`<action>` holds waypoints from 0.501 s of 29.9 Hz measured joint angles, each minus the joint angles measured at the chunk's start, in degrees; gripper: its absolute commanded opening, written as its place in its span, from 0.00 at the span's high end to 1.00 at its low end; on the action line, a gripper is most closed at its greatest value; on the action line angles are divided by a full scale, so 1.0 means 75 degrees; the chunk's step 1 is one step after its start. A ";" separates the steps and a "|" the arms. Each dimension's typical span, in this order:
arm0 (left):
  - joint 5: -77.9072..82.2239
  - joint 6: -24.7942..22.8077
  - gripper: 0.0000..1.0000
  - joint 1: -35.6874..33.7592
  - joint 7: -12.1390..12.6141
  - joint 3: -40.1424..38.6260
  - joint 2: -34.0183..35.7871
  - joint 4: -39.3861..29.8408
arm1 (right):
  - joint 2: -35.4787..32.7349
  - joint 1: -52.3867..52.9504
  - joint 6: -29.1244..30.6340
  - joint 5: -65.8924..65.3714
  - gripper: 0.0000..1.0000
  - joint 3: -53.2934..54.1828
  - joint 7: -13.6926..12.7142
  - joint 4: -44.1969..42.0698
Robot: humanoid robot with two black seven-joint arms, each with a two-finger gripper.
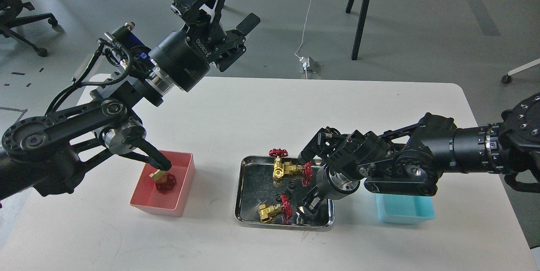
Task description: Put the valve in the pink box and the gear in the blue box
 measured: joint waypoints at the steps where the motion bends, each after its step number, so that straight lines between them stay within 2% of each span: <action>1: 0.0000 -0.0001 0.08 0.0001 0.0000 0.0000 -0.0012 0.0000 | -0.0004 -0.0016 -0.0014 0.0000 0.40 0.0003 0.0011 -0.0034; 15: 0.0000 -0.0004 0.08 0.0072 0.0000 -0.0002 -0.0081 0.0030 | 0.0048 -0.0065 -0.0074 -0.0017 0.44 0.0009 0.0140 -0.0110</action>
